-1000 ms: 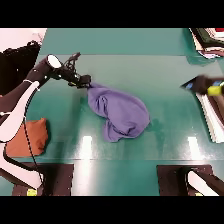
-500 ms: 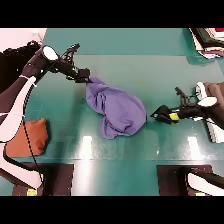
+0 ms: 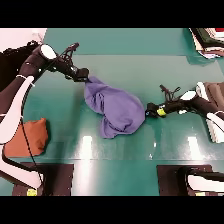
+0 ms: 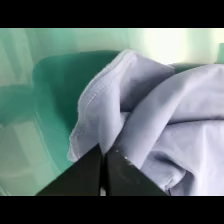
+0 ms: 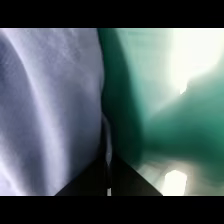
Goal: Fold the shirts.
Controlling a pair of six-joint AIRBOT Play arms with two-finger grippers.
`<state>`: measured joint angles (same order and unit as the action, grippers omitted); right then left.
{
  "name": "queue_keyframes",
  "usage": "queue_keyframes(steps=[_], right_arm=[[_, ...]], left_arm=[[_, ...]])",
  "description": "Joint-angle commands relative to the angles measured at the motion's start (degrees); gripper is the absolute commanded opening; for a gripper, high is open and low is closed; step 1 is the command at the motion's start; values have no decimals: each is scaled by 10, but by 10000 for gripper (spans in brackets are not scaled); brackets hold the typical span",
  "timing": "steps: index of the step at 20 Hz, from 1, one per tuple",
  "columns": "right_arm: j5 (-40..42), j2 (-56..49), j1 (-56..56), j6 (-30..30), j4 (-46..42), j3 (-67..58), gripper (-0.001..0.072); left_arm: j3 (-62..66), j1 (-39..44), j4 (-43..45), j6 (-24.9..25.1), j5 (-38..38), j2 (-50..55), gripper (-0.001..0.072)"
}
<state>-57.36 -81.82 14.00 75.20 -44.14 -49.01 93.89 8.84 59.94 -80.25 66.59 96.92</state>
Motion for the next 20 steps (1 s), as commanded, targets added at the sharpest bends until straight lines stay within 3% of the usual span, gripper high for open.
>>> queue_keyframes(steps=[1,7,12,20], right_arm=[[-7,44,-19,-7,-24,-46,15],[-36,194,-114,-7,-26,-207,15],[-49,277,-162,-7,-26,-327,15],[-47,303,-170,-7,-56,-493,15]], left_arm=[[18,-2,52,3,-2,-49,22],[101,-2,87,12,-7,-225,23],[130,-2,86,12,-58,-357,23],[158,-2,14,12,-110,-432,22]])
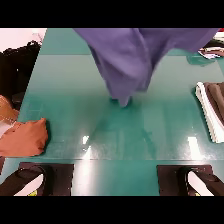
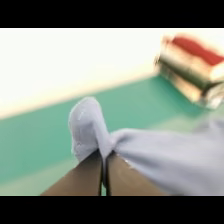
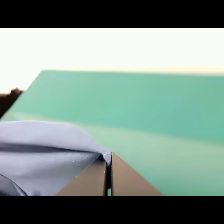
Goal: Fold the shirts.
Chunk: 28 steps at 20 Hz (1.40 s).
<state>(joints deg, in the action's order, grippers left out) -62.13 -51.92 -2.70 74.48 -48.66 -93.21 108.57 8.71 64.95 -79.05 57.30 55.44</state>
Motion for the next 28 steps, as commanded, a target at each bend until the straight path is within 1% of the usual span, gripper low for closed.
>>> queue_keyframes(steps=[1,2,4,6,9,11,12,13,14,16,17,18,20,22,28], right_arm=[[-7,-7,-1,1,-9,-62,15],[-21,-20,5,2,-9,-69,15],[-43,-62,28,25,-10,-68,15],[-49,-116,62,27,-10,-47,15],[-23,-213,109,27,-10,1,16],[23,-286,130,27,-9,26,19],[36,-318,134,27,-7,30,77],[32,-350,135,27,-1,28,343],[15,-374,133,27,19,23,511],[-54,-407,121,26,52,6,504],[-90,-411,120,15,49,6,423],[-115,-409,121,-5,49,16,381],[-148,-389,137,-17,49,65,381],[-152,-351,168,-19,49,141,381],[-87,-252,271,-19,50,363,378]], left_arm=[[10,0,-44,0,-11,-14,22],[10,0,-44,0,0,-7,22],[2,0,-39,0,34,13,22],[-24,0,-38,0,71,43,22],[-91,0,-34,0,98,97,23],[-140,0,-31,10,93,136,23],[-156,0,-28,21,92,156,23],[-167,0,-15,24,93,176,23],[-171,-1,1,24,94,191,22],[-171,-1,37,25,91,207,23],[-170,-1,56,26,89,208,23],[-170,-1,71,26,85,208,23],[-170,-1,94,26,86,208,23],[-170,-1,98,26,85,208,23],[-170,0,97,26,78,208,23]])
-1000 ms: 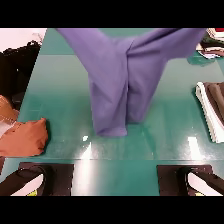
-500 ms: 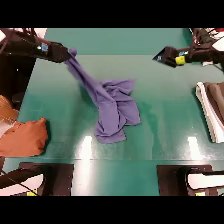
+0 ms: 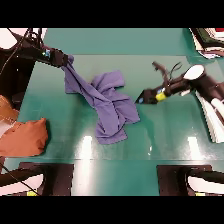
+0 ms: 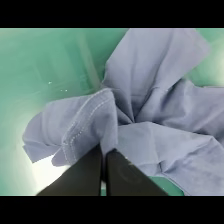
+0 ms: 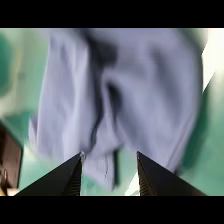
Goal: Fold the shirts.
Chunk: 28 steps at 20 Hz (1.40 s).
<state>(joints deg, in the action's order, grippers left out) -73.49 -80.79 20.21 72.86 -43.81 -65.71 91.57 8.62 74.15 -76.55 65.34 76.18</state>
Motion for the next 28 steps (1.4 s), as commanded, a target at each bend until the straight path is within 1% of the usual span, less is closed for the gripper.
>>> queue_keyframes(steps=[1,5,8,12,13,14,15,16,18,20,21,24,28], right_arm=[[45,42,57,-2,1,117,377],[117,37,107,3,3,192,378],[123,1,143,3,7,198,378],[123,-48,189,3,7,166,373],[123,-54,197,3,7,157,341],[122,-59,204,2,6,147,240],[121,-59,209,1,5,139,87],[121,-57,209,1,2,133,16],[121,-35,196,2,-13,121,16],[116,13,162,9,-32,103,16],[111,43,135,20,-44,86,16],[97,137,31,29,-43,21,16],[89,242,-111,32,-44,-106,16]], left_arm=[[0,0,5,1,-3,1,23],[0,0,4,0,-3,1,23],[0,0,4,0,-6,1,23],[0,0,4,0,-5,1,23],[0,0,4,0,-2,1,23],[0,0,4,-2,0,1,23],[0,0,4,-10,2,0,23],[1,0,5,-17,2,-2,23],[8,0,9,-28,0,-17,22],[27,0,26,-32,-3,-48,22],[42,0,41,-31,-3,-67,23],[101,0,80,-31,-4,-136,23],[179,0,91,-32,-27,-213,23]])
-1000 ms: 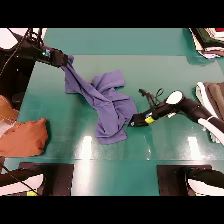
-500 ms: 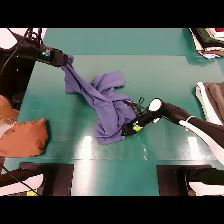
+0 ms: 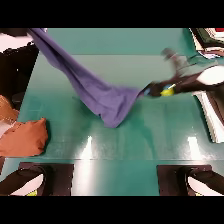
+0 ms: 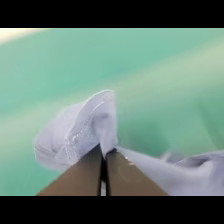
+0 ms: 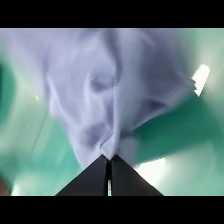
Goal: Fold the shirts.
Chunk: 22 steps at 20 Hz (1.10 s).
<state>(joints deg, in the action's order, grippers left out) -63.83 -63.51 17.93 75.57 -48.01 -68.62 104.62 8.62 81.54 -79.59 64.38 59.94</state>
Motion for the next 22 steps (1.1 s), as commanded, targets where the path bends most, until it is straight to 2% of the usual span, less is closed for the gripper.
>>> queue_keyframes(steps=[1,4,8,14,17,19,20,22], right_arm=[[-9,89,-119,5,-2,-110,16],[-11,137,-212,5,-2,-212,16],[-34,169,-330,5,-1,-325,15],[-127,124,-466,5,0,-478,16],[-150,54,-431,20,-2,-508,15],[-147,7,-378,24,-5,-464,15],[-144,-19,-346,32,-27,-435,15],[-143,-80,-279,48,-128,-379,15]], left_arm=[[63,0,17,-3,-23,-67,23],[118,0,13,-29,-25,-94,22],[162,0,-44,-30,-53,-114,22],[152,0,-85,-29,-40,-118,22],[55,0,-85,-30,-33,-114,22],[-37,0,-87,-30,-31,-102,22],[-78,0,-87,-29,-30,-89,22],[-157,0,-87,-29,-29,-45,22]])
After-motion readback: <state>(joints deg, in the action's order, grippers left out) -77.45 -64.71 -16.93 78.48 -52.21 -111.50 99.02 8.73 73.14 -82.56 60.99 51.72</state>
